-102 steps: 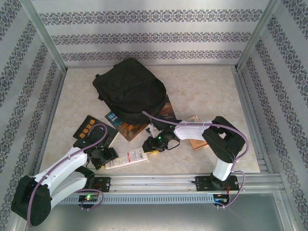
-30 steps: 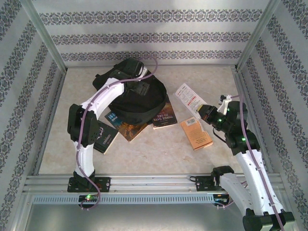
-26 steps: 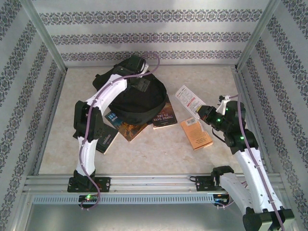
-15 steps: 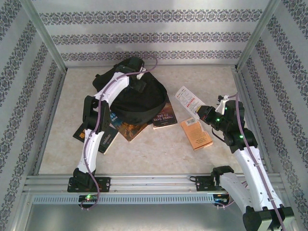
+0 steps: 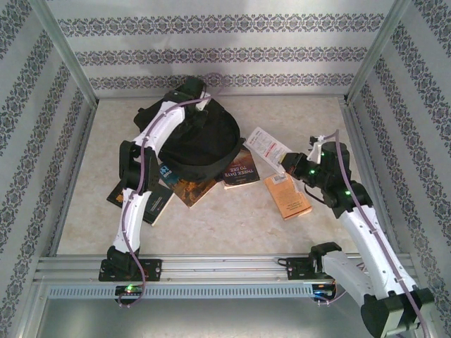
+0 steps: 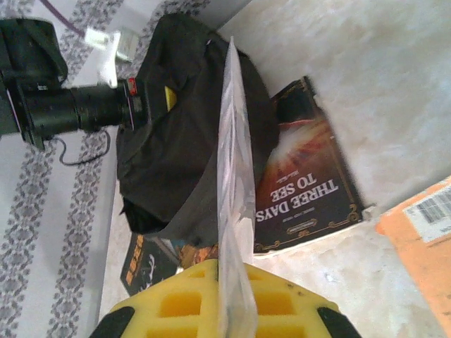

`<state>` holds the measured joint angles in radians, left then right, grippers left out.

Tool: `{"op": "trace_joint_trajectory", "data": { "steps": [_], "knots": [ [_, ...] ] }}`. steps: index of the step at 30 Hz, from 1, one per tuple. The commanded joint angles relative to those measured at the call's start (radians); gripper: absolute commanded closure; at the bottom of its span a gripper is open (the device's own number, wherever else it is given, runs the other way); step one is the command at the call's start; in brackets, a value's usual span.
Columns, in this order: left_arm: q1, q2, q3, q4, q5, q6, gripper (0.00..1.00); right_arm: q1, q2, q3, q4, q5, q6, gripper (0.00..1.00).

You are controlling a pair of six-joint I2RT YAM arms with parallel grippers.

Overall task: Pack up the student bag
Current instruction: Open the student bag at the top-center of the table.

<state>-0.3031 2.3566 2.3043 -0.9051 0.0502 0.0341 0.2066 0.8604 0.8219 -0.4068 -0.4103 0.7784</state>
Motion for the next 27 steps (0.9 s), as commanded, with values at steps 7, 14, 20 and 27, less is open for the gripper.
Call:
{"op": "trace_joint_trajectory", "data": {
  "steps": [7,14,20,27],
  "knots": [
    [0.121,-0.098,0.147,-0.068,0.292,-0.214,1.00,0.047,0.071,0.092,0.069,0.017,-0.018,1.00],
    [0.182,-0.099,0.191,-0.067,0.471,-0.376,1.00,0.047,0.124,0.114,0.095,-0.007,-0.016,1.00],
    [0.182,-0.105,0.165,-0.040,0.573,-0.422,1.00,0.057,0.204,0.123,0.212,-0.105,0.111,1.00],
    [0.160,-0.119,0.143,-0.047,0.588,-0.406,0.98,0.073,0.327,0.107,0.392,-0.177,0.346,1.00]
  ]
}}
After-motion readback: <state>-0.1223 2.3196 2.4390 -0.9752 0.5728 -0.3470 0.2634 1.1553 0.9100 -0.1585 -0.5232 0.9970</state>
